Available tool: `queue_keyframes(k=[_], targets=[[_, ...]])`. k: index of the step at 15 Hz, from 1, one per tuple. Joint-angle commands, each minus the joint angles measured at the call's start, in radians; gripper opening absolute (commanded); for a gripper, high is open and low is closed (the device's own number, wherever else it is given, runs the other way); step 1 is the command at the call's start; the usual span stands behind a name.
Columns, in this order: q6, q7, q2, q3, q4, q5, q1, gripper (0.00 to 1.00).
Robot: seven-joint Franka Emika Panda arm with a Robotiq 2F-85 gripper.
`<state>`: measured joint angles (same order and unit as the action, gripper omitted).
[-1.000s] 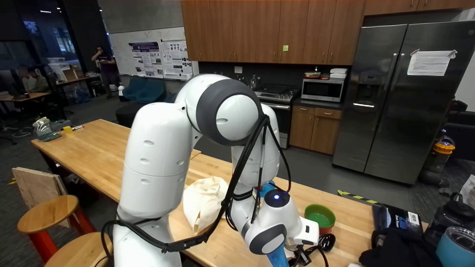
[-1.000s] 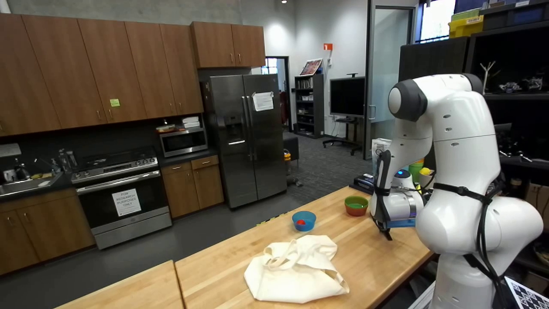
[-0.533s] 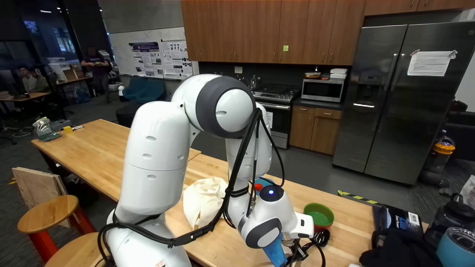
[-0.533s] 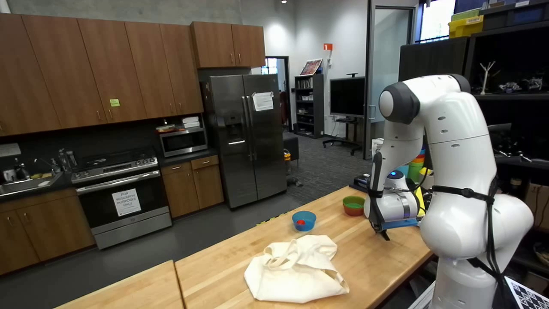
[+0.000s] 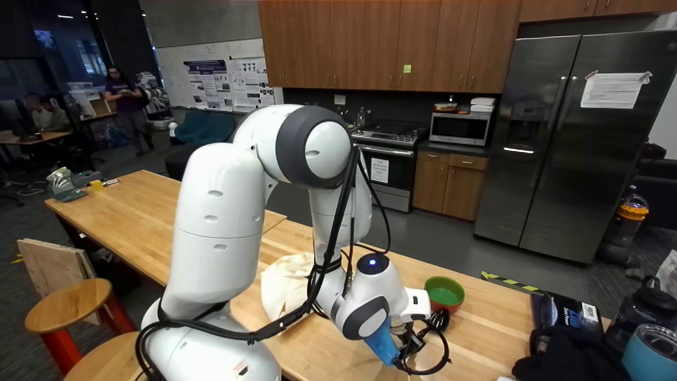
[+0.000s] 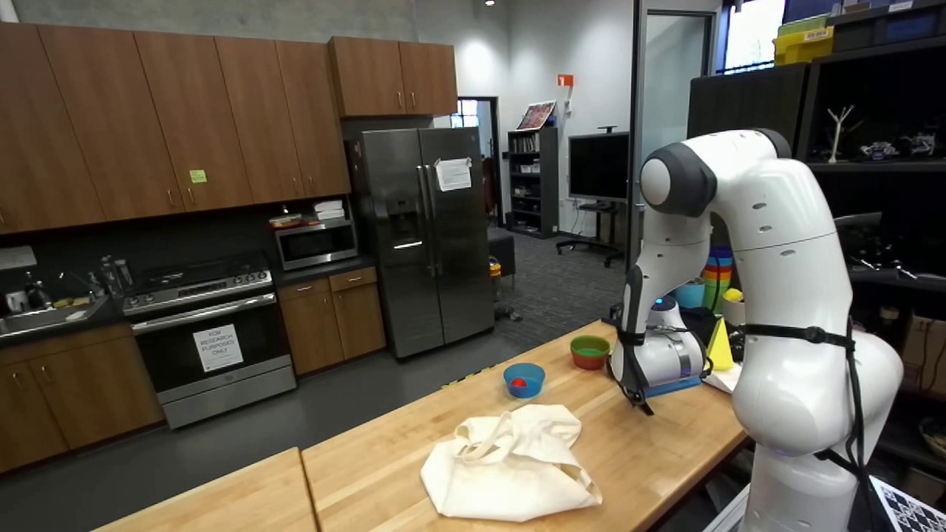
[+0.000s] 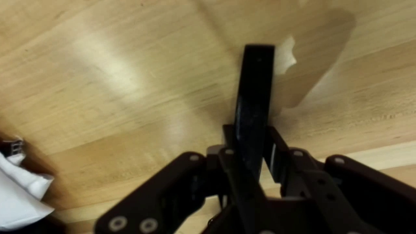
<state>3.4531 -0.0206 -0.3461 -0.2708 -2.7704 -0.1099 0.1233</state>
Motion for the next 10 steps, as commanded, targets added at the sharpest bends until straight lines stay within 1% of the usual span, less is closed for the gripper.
queue_keyframes(k=[1, 3, 4, 5, 7, 8, 10], targets=[[-0.008, -0.063, 0.040, -0.049, -0.016, -0.034, -0.073, 0.06], [-0.010, -0.092, 0.046, -0.080, -0.016, -0.058, -0.121, 0.06], [-0.004, -0.135, 0.046, -0.105, -0.017, -0.109, -0.166, 0.06], [0.000, -0.151, 0.040, -0.150, -0.016, -0.128, -0.220, 0.06], [0.000, -0.210, 0.033, -0.216, -0.014, -0.194, -0.325, 0.06], [0.000, -0.271, 0.033, -0.228, -0.014, -0.274, -0.371, 0.06], [0.000, -0.366, 0.034, -0.274, -0.013, -0.399, -0.473, 0.06]])
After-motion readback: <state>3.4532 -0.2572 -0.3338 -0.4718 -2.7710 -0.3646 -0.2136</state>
